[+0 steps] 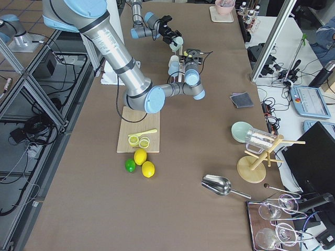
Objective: Place cup on cup holder
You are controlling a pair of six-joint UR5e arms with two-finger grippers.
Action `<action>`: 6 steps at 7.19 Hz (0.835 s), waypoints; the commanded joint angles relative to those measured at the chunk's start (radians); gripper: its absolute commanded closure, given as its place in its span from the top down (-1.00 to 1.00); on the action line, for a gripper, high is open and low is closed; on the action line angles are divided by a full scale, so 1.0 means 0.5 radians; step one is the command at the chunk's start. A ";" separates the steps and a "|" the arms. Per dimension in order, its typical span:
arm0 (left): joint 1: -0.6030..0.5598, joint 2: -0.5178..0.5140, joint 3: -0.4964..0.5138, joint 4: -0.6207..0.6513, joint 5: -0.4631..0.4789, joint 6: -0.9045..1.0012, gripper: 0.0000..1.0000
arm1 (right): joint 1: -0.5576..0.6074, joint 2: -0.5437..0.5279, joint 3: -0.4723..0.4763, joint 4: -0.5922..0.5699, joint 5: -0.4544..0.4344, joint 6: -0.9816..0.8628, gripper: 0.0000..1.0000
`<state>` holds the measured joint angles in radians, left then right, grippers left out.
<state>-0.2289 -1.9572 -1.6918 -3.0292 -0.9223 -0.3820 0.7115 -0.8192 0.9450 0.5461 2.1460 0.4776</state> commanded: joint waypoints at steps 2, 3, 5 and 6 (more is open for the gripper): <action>-0.005 -0.037 0.042 0.002 0.001 0.003 -1.00 | 0.049 0.000 0.003 -0.009 0.000 0.014 0.99; -0.008 -0.040 0.049 0.002 0.001 0.000 -1.00 | 0.104 0.006 0.003 -0.064 0.076 0.023 0.99; -0.039 -0.040 0.064 0.002 -0.002 0.000 -1.00 | 0.218 0.006 0.037 -0.309 0.172 0.023 0.99; -0.039 -0.037 0.067 0.002 -0.002 0.000 -1.00 | 0.279 0.009 0.037 -0.477 0.196 0.023 0.99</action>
<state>-0.2459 -1.9768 -1.6616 -3.0281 -0.9233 -0.3819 0.8168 -0.8149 0.9610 0.3942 2.2272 0.4891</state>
